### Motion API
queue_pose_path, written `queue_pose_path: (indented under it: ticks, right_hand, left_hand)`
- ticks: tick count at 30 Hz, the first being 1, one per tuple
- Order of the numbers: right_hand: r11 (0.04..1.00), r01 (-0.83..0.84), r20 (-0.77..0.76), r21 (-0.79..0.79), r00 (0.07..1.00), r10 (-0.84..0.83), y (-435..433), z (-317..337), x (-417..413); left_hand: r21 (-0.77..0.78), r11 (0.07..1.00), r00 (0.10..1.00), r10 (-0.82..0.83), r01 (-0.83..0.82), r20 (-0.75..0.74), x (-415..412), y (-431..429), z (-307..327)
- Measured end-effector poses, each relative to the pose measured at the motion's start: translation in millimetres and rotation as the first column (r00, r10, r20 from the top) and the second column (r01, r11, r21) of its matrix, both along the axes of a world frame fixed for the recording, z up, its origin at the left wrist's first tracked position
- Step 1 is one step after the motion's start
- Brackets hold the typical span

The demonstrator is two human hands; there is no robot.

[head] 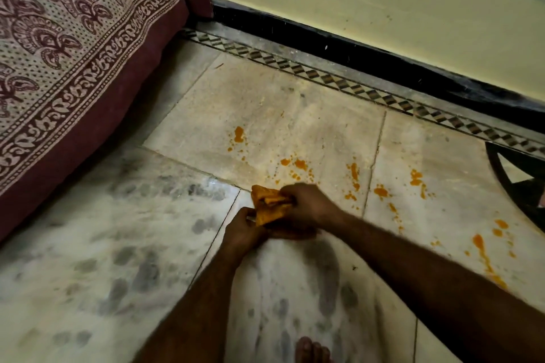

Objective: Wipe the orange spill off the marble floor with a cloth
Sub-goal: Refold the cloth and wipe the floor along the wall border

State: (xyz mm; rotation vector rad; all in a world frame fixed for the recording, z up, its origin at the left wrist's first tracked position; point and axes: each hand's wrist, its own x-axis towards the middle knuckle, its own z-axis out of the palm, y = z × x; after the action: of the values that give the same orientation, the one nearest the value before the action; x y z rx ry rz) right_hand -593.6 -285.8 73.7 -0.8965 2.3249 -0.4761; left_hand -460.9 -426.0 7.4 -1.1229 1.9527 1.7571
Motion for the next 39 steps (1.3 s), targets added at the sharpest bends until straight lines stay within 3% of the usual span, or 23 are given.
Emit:
queue_pose_path:
  ticks: [3, 5, 7, 11, 14, 16, 18, 22, 24, 28, 31, 33, 34, 36, 39]
  right_hand:
    - [0.994, -0.107, -0.199, -0.008, 0.975, 0.103, -8.2, 22.0, -20.1]
    - [0.965, -0.259, -0.409, 0.025, 0.879, 0.247, -9.7, 20.6, -10.8]
    - [0.917, -0.368, -0.481, 0.153, 0.783, 0.394, -3.3, -0.2, 16.6]
    - [0.854, -0.389, -0.214, 0.347, 0.853, 0.476, 22.0, -35.7, 57.0]
    - [0.906, -0.325, -0.098, 0.273, 0.927, 0.362, 15.9, -37.7, 36.0]
    - [0.962, -0.200, 0.049, 0.185, 0.980, 0.194, 9.0, -33.2, 15.3]
    - [0.987, -0.059, 0.111, 0.148, 0.993, 0.042, 8.2, -24.2, 0.2]
    - [0.999, -0.016, 0.035, 0.051, 0.999, 0.014, 12.7, -14.9, 0.3]
    - [0.999, -0.040, -0.083, 0.008, 0.996, 0.041, 11.8, -13.9, 12.4]
    - [0.922, -0.331, -0.292, 0.200, 0.878, 0.379, 11.8, -30.0, 45.5]
    - [0.810, -0.465, -0.111, 0.357, 0.840, 0.531, 12.2, -36.3, 54.7]
    - [0.831, -0.460, 0.042, 0.312, 0.881, 0.471, 2.5, -31.1, 44.5]
    - [0.876, -0.413, 0.049, 0.250, 0.909, 0.415, -1.7, -26.7, 37.0]
    - [0.922, -0.362, -0.175, 0.136, 0.908, 0.382, -4.6, -22.2, 23.2]
    - [0.831, -0.541, -0.451, 0.128, 0.715, 0.535, 7.3, -44.2, 22.0]
  left_hand:
    - [0.042, 0.997, 0.998, 0.058, -0.059, 0.017, -1.4, 6.8, 6.3]
    - [0.100, 0.994, 0.999, 0.042, -0.043, 0.013, -2.3, 5.3, 6.9]
    - [0.122, 0.991, 0.999, 0.047, -0.049, 0.022, 0.0, 0.7, 4.7]
    - [0.089, 0.990, 0.991, 0.097, -0.105, 0.091, 6.3, -4.9, 2.3]
    - [0.051, 0.998, 0.997, -0.046, 0.043, 0.067, 5.1, -9.6, 2.1]
    - [-0.137, 0.976, 0.986, -0.167, 0.167, 0.014, 5.3, -10.3, 1.0]
    - [-0.451, 0.856, 0.947, -0.314, 0.252, -0.068, 10.4, -8.0, -7.7]
    - [-0.776, 0.544, 0.825, -0.562, 0.319, -0.055, 22.5, -0.8, -13.0]
    - [-0.838, 0.471, 0.816, -0.576, 0.276, -0.056, 26.5, 1.2, -12.5]
    - [-0.844, 0.466, 0.835, -0.549, 0.266, -0.041, 38.4, -0.8, -17.7]
    - [-0.824, 0.433, 0.792, -0.610, 0.365, 0.030, 53.6, -9.0, -25.3]
    - [-0.822, 0.458, 0.765, -0.642, 0.339, -0.042, 64.0, -14.2, -30.9]
    - [-0.831, 0.469, 0.770, -0.633, 0.298, -0.081, 67.5, -16.5, -33.0]
    - [-0.869, 0.451, 0.815, -0.569, 0.202, -0.106, 70.1, -19.9, -33.8]
    - [-0.933, 0.340, 0.899, -0.437, 0.122, -0.042, 64.0, -26.2, -40.3]
